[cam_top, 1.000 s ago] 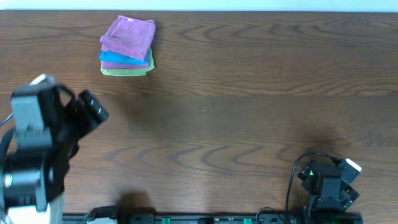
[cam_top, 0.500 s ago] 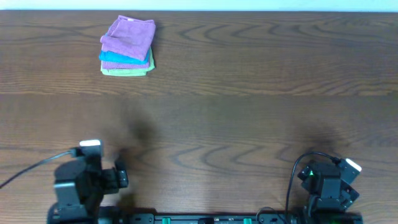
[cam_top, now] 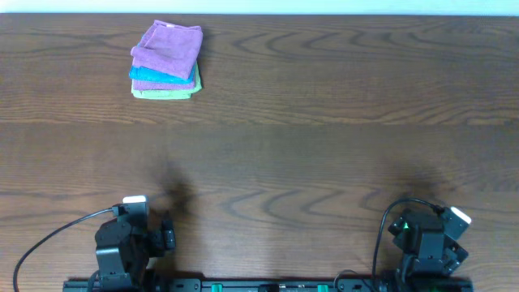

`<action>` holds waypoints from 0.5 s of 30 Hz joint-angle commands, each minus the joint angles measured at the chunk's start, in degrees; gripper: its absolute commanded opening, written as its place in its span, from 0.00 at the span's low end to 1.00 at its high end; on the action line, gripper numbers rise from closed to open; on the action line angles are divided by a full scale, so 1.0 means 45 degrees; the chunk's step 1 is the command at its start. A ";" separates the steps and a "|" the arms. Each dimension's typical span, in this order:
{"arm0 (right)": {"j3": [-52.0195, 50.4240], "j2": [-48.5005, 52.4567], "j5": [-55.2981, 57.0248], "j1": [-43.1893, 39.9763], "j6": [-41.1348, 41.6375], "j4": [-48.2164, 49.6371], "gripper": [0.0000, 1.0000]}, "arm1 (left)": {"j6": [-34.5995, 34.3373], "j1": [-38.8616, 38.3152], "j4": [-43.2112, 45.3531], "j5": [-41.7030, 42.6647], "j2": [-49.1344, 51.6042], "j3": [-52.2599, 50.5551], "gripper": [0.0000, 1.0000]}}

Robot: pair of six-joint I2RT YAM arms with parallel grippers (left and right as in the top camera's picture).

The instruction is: Fold the cloth

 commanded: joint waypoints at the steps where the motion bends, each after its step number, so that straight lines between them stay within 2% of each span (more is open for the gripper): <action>1: -0.0063 -0.0053 0.0175 -0.0112 -0.0087 -0.0058 0.99 | 0.0185 0.0053 -0.0452 -0.0238 -0.0393 -0.0146 0.95; 15: -0.0063 -0.0053 0.0175 -0.0112 -0.0087 -0.0058 0.99 | 0.0136 0.0005 -0.0840 -0.0233 -0.0962 -0.0146 0.95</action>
